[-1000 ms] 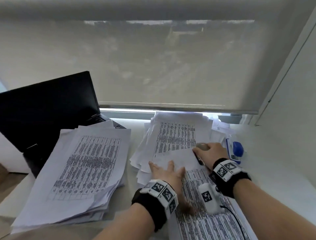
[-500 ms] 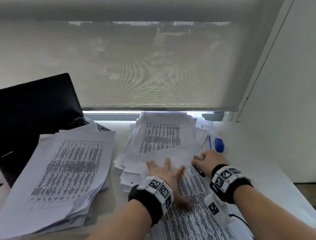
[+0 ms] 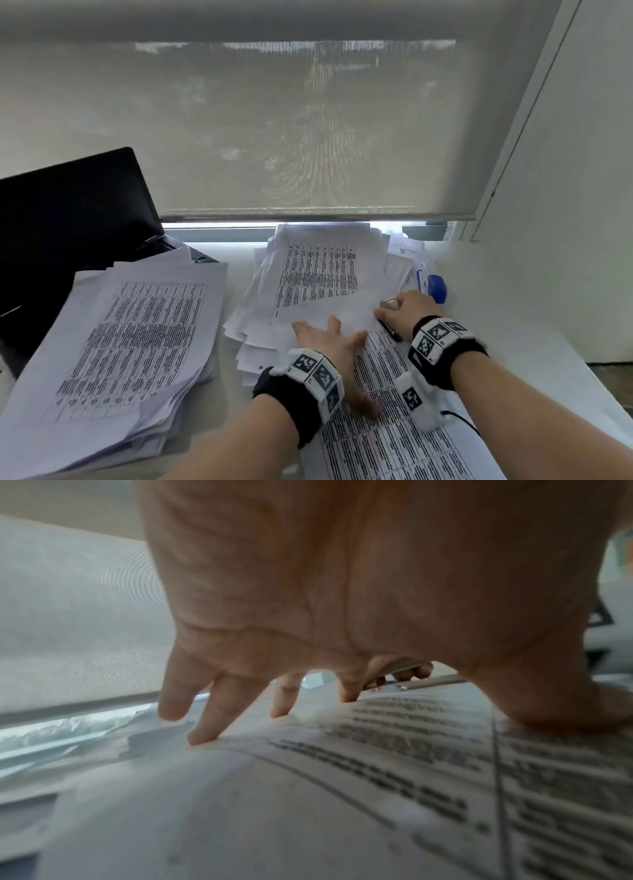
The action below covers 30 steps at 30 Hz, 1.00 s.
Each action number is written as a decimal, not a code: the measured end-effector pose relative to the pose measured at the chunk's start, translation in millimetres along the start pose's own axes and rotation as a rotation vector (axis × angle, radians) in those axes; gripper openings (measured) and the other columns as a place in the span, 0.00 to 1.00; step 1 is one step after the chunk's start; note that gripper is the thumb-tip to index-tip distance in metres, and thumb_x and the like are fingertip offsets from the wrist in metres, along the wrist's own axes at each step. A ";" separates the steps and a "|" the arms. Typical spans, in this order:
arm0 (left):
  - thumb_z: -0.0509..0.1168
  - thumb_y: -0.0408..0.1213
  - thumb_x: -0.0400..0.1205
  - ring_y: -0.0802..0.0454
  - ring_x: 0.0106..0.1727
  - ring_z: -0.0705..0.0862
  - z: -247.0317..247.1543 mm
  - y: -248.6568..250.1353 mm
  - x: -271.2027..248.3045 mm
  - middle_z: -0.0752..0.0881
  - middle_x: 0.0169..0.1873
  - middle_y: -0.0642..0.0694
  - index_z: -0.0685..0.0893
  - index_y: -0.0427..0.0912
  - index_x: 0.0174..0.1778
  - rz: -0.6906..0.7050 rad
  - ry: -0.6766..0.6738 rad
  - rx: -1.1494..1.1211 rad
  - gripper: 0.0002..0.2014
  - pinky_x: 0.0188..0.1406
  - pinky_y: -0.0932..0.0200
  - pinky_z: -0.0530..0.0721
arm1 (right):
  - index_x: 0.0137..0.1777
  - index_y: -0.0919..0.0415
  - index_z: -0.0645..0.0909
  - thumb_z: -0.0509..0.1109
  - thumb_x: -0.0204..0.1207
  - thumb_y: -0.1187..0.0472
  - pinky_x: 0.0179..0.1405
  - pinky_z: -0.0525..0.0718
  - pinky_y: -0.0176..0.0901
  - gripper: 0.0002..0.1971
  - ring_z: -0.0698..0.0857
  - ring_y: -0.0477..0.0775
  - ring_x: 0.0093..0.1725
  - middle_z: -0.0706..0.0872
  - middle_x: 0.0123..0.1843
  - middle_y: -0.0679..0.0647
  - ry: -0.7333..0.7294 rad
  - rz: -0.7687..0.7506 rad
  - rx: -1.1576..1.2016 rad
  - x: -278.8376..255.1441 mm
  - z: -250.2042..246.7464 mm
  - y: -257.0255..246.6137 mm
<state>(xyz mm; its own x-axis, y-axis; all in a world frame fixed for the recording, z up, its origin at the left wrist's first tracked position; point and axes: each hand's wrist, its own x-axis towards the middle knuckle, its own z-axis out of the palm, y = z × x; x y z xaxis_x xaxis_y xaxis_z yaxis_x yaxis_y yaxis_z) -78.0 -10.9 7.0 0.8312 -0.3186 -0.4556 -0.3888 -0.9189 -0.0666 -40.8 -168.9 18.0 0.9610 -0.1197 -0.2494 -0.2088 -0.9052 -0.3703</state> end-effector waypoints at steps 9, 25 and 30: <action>0.67 0.77 0.63 0.40 0.80 0.65 -16.4 -71.7 18.6 0.60 0.83 0.53 0.53 0.60 0.84 -0.281 0.186 -0.438 0.55 0.74 0.35 0.71 | 0.52 0.61 0.84 0.65 0.80 0.45 0.58 0.82 0.47 0.18 0.85 0.57 0.54 0.85 0.55 0.59 -0.004 -0.001 0.018 2.3 0.4 1.7; 0.78 0.71 0.55 0.38 0.78 0.59 -19.1 -44.4 37.1 0.65 0.75 0.48 0.58 0.65 0.79 -0.226 0.063 -0.300 0.57 0.74 0.29 0.62 | 0.49 0.58 0.81 0.71 0.72 0.41 0.49 0.80 0.42 0.20 0.84 0.53 0.47 0.86 0.46 0.53 0.028 0.040 0.101 25.1 18.4 14.2; 0.78 0.68 0.59 0.37 0.77 0.60 -21.9 -40.8 31.9 0.63 0.77 0.48 0.57 0.64 0.80 -0.237 0.061 -0.312 0.56 0.74 0.31 0.64 | 0.34 0.52 0.76 0.67 0.76 0.43 0.47 0.80 0.43 0.16 0.84 0.56 0.49 0.85 0.47 0.57 0.028 0.015 0.080 21.2 14.1 8.2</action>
<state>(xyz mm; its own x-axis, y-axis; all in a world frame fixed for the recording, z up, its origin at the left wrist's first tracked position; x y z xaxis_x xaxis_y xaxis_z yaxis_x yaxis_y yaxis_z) -26.9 11.3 14.6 0.9091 -0.0937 -0.4059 -0.0516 -0.9922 0.1134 -24.6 -173.2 -2.9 0.9621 -0.1456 -0.2305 -0.2361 -0.8679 -0.4371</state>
